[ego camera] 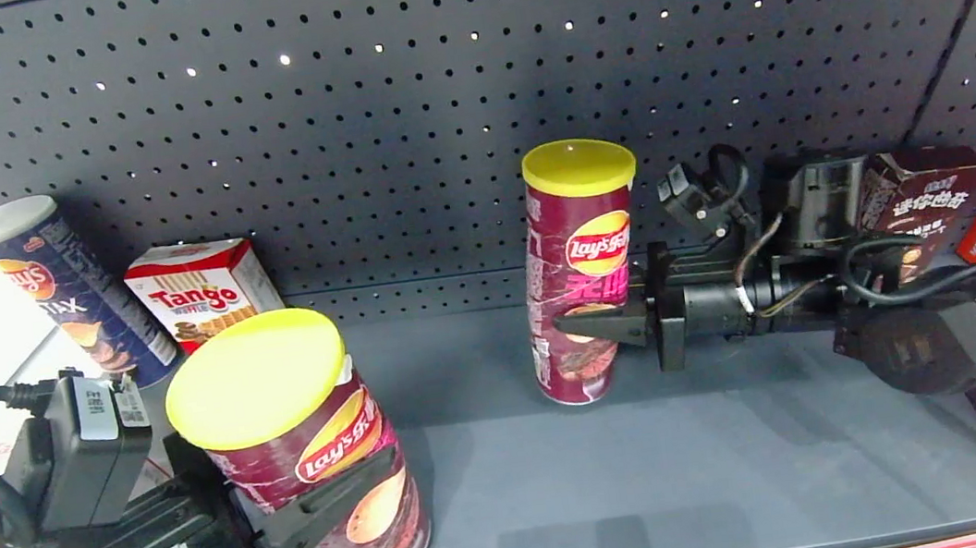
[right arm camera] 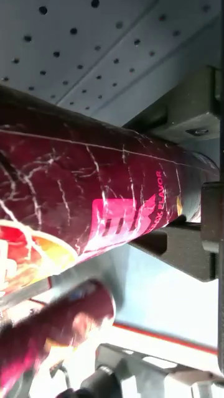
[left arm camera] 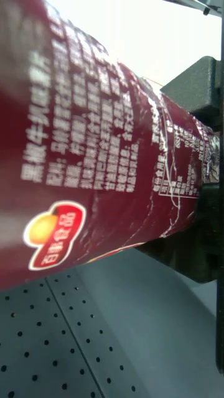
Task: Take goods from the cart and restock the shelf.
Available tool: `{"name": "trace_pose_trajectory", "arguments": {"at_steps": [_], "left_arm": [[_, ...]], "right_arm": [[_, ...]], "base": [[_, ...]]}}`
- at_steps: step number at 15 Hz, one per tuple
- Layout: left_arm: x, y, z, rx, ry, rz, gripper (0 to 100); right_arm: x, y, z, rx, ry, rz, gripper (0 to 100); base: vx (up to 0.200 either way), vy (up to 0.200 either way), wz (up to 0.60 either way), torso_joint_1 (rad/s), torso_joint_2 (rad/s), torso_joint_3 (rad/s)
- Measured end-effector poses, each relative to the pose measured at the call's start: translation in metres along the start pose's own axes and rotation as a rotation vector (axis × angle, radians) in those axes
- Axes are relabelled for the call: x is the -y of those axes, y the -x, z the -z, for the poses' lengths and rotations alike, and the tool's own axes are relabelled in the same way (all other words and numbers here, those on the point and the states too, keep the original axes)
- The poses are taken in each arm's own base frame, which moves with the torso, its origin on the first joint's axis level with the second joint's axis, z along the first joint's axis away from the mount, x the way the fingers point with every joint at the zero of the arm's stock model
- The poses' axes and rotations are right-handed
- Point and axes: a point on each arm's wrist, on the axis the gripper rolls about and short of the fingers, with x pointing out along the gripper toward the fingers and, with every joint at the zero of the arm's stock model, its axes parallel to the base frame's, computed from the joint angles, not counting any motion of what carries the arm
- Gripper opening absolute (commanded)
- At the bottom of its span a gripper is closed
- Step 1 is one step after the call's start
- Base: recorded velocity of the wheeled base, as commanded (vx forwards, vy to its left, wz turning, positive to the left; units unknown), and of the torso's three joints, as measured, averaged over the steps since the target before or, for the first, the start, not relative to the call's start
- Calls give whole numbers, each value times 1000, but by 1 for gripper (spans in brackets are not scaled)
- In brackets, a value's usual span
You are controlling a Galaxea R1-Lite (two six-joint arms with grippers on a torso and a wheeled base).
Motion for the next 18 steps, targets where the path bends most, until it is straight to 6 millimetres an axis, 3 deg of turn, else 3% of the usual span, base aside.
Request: {"name": "trace_pose_trajectory", "arguments": {"at_steps": [4,9,13,18], "left_arm": [[3,7,2,-4,1,-13,0],[3,8,-2,13,-6,-23,0],[3,8,-2,15,-8,-22,0],[3,8,-2,15,-7,-23,0]], "right_arm": [[-53,7,-8,61,-17,105,0],[-94,24,16,53,-23,102,0],[-102,32,29,37,-15,104,0],[-95,34,43,-7,31,123,0]], "base": [[0,0,0,0,0,0],[0,0,0,0,0,0],[0,0,0,0,0,0],[0,0,0,0,0,0]]}}
